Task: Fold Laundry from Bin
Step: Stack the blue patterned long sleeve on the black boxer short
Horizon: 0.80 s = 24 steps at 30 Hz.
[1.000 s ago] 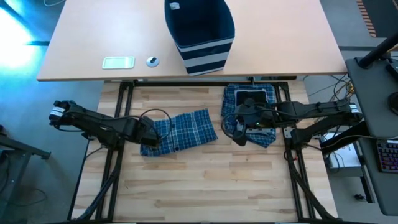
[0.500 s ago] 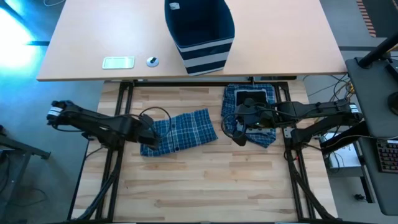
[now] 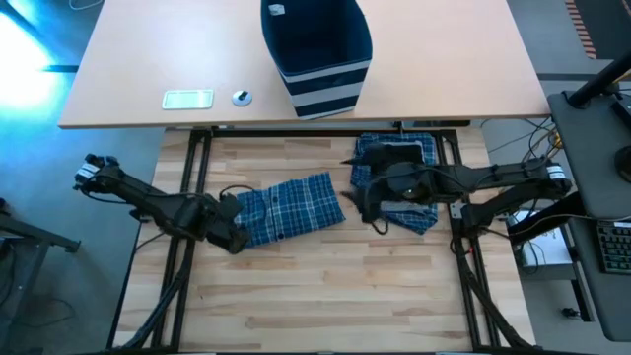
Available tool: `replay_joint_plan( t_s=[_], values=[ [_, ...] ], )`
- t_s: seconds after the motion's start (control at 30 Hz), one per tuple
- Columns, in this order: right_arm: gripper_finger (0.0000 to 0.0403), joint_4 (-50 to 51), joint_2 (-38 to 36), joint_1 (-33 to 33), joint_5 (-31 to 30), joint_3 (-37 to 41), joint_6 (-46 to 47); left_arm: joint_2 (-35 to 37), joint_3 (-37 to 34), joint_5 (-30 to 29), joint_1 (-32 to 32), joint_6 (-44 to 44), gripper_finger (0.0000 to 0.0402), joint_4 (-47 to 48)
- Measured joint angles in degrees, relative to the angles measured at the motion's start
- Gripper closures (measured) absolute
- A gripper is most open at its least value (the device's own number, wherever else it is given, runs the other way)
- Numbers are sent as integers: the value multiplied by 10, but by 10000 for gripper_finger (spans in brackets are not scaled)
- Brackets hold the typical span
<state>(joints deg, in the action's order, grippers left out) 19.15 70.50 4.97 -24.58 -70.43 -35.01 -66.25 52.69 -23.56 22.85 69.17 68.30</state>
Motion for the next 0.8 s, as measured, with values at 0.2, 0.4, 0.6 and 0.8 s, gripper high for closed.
replay_joint_plan(
  t_s=[0.2, 0.4, 0.6, 0.8],
  values=[
    [33, -177, 33, 0, 136, 0, 26, -4, -7, -19, 32, 3, 119, -48],
    [33, -267, 47, 1, 173, -2, 454, 19, -81, -15, 32, 12, 127, -119],
    [33, -227, 42, -5, 141, -2, 575, 60, -163, -9, 5, 150, 129, -143],
    [33, -190, 45, 1, 156, -2, 660, 71, -180, 17, -54, 289, 129, -93]
  ],
)
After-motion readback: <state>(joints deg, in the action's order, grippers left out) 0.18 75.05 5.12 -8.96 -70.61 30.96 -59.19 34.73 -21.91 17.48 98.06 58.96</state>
